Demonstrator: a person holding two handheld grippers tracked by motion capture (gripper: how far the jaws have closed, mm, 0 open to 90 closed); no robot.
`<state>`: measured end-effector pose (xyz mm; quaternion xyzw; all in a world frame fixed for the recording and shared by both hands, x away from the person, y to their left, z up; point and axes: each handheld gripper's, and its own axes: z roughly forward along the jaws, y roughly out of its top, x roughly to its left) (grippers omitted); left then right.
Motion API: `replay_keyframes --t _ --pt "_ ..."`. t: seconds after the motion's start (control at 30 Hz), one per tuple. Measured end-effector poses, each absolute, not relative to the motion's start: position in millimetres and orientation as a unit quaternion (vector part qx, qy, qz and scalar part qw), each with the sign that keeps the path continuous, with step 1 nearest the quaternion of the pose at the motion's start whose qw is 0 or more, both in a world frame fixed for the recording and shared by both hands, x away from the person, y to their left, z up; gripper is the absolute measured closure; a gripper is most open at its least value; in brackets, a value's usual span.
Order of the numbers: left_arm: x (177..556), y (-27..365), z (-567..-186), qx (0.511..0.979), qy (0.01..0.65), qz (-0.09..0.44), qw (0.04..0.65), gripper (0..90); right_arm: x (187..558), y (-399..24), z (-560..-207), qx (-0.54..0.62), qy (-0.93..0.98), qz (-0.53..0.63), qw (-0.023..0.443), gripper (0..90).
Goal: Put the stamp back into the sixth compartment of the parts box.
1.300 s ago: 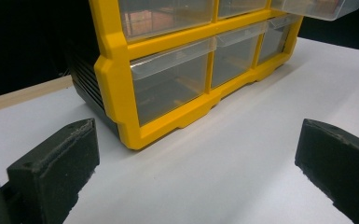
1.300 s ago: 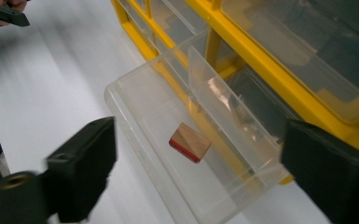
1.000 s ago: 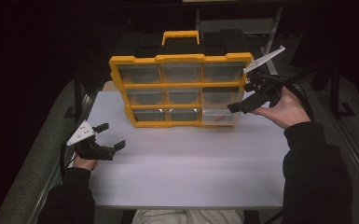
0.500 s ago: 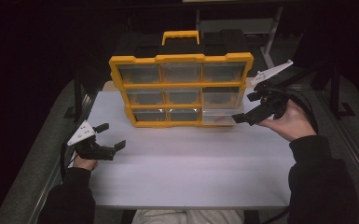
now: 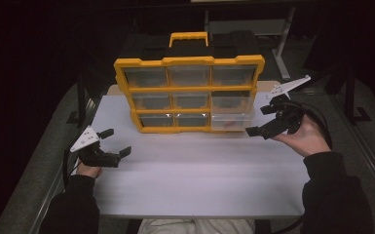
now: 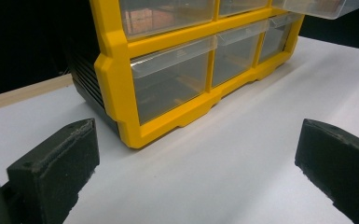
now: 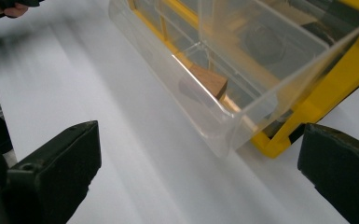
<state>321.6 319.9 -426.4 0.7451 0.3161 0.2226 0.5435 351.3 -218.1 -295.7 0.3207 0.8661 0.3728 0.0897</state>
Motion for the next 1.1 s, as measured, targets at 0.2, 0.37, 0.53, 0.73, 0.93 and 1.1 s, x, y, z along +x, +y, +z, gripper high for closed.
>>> replay_keyframes --t 0.2,0.37,0.53,0.73,0.93,1.1 --pt "322 320 -426 0.745 0.316 0.223 0.543 0.0 349 -226 -307 0.327 0.861 0.379 0.09 0.0" --pt "322 320 -427 0.745 0.317 0.222 0.543 0.0 346 -231 -315 0.334 0.856 0.384 0.09 0.0" --pt "322 320 -427 0.745 0.317 0.222 0.543 0.0 344 -236 -324 0.34 0.852 0.386 0.097 0.0" --pt "322 320 -427 0.745 0.317 0.222 0.543 0.0 341 -243 -331 0.348 0.844 0.394 0.102 0.0" --pt "322 320 -427 0.745 0.317 0.223 0.543 0.0 336 -249 -340 0.36 0.838 0.398 0.096 0.0" --pt "321 320 -426 0.745 0.317 0.223 0.543 0.0 331 -254 -353 0.369 0.835 0.398 0.09 0.0"
